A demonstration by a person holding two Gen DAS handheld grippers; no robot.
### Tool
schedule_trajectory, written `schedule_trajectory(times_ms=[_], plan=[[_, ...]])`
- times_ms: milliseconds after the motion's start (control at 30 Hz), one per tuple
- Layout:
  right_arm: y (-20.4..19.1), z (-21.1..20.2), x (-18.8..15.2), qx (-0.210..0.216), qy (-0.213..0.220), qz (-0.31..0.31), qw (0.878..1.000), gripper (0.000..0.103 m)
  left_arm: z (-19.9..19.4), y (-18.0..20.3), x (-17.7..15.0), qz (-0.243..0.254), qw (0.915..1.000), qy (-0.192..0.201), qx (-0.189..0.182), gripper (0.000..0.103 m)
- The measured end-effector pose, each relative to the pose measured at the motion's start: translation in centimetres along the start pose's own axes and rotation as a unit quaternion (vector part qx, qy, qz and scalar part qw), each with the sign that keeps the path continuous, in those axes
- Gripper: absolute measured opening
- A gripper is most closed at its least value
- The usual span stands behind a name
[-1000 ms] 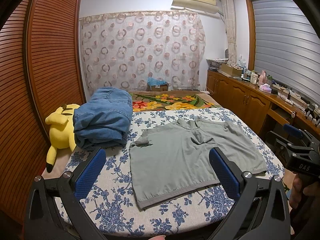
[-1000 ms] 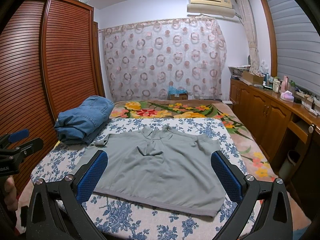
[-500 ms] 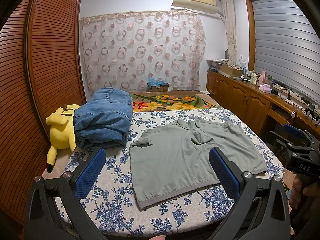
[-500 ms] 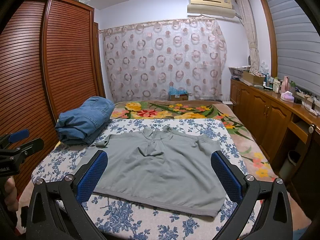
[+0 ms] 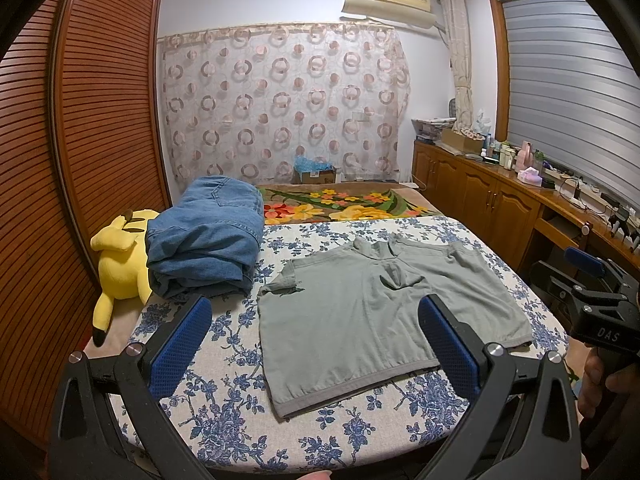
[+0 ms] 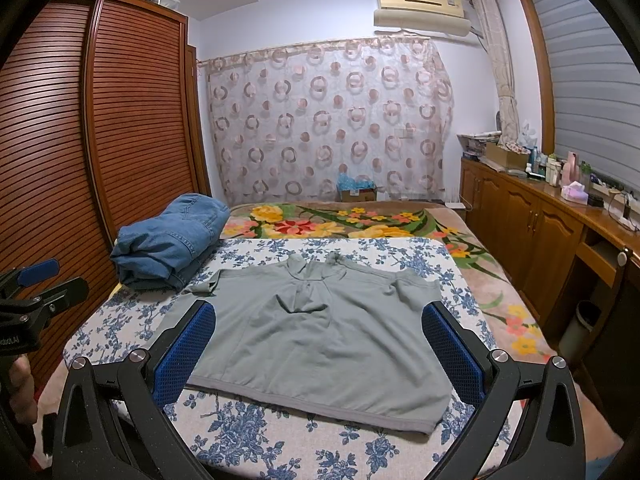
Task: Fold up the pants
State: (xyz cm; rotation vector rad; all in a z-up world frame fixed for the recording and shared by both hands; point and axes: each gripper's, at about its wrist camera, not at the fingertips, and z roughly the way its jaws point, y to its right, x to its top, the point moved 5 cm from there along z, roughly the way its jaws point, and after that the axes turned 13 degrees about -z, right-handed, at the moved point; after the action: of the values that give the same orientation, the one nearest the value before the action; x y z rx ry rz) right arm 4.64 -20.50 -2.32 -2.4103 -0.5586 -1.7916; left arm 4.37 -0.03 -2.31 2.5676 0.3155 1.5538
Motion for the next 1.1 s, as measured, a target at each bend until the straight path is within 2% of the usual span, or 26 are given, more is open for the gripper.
schedule_trajectory(times_ms=[733,1100], plan=[[0.0,-0.1,0.0,0.001,0.0,0.0,1.0,0.103,0.1,0.0,0.0,0.0,1.0,-0.002,-0.001,0.103],[0.5,1.4,-1.2,0.002,-0.023,0.004,1.0,0.103,3.4,0.2,-0.6,0.027,0.9988,-0.042,-0.003,0.103]])
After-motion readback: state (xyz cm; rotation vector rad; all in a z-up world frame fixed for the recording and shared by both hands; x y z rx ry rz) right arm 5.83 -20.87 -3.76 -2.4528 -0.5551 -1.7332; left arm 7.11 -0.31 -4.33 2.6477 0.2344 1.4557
